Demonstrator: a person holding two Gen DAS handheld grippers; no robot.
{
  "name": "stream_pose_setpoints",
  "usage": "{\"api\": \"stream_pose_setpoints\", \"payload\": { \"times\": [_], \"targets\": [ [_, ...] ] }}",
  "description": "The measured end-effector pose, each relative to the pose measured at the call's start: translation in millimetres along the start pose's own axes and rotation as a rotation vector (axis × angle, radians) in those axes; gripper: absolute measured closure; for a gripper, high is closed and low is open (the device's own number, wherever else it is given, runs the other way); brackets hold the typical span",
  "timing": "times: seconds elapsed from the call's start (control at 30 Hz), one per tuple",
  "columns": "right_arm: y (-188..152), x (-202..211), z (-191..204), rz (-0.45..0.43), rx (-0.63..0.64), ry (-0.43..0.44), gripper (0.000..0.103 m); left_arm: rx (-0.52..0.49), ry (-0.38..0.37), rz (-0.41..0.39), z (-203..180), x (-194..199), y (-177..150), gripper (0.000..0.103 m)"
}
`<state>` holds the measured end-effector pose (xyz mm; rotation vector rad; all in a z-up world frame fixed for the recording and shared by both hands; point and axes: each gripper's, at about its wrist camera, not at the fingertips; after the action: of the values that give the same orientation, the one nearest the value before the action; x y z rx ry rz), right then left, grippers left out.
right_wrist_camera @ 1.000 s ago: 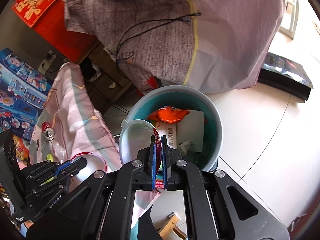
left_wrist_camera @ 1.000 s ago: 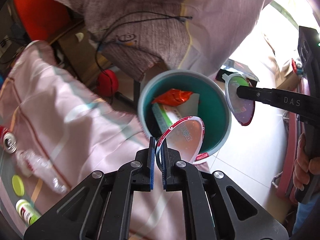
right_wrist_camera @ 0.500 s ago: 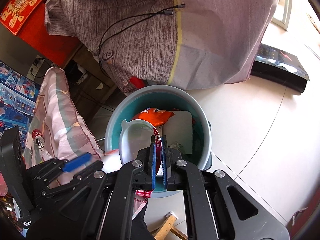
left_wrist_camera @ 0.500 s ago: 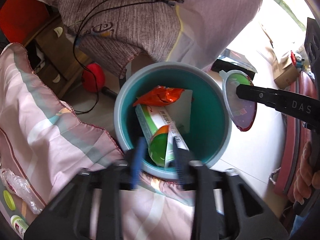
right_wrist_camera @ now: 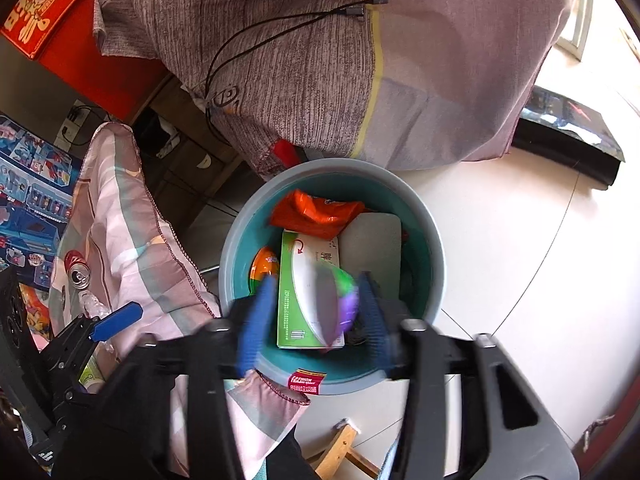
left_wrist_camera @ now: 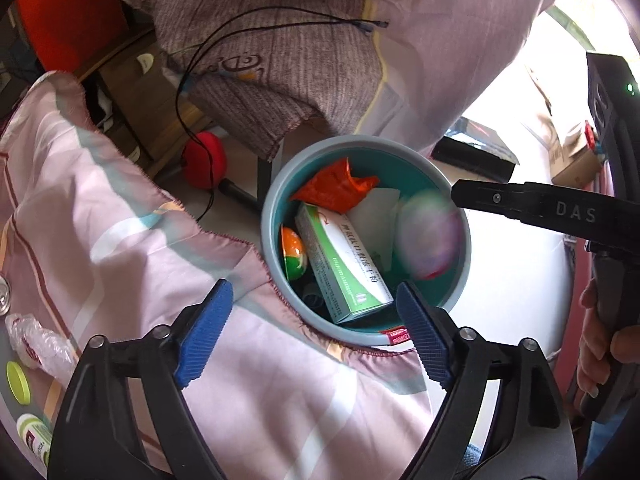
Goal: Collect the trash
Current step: 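Carry both white lids over the teal bin and release them, then move both tools back over the table toward the Swisse bottle and green lid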
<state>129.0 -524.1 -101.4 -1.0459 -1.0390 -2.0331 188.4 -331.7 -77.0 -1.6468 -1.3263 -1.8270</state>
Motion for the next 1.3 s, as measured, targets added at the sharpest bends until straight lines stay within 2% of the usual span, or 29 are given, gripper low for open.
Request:
{"api": "stream_pose_setpoints", "payload": {
  "times": [0.03, 0.13, 0.23, 0.77, 1.3],
  "targets": [
    [0, 1, 2, 0.0, 0.004, 0.0, 0.053, 0.008, 0.0, -0.001, 3, 2, -1, 0.017],
    [-2, 5, 6, -0.001, -0.001, -0.002, 0.034, 0.022, -0.01, -0.005, 7, 7, -4, 0.016],
    [-4, 9, 12, 0.001, 0.002, -0.016, 0.027, 0.032, -0.013, -0.012, 11, 13, -9, 0.013],
    [-25, 31, 62, 0.016, 0.07, -0.065, 0.022, 0.107, -0.003, -0.082, 44, 64, -40, 0.008],
    [-40, 27, 147, 0.04, 0.224, -0.048, 0.021, 0.225, 0.042, -0.137, 108, 104, -82, 0.006]
  ]
}}
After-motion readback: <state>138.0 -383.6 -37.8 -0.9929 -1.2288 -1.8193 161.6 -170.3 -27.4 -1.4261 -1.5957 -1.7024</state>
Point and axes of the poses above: each gripper's, at about its wrist camera, not at the fingertips, and x roughly against the way its jaws point, z to its left, y to its top, and after that the axes turned 4 degrees about x, right-handed
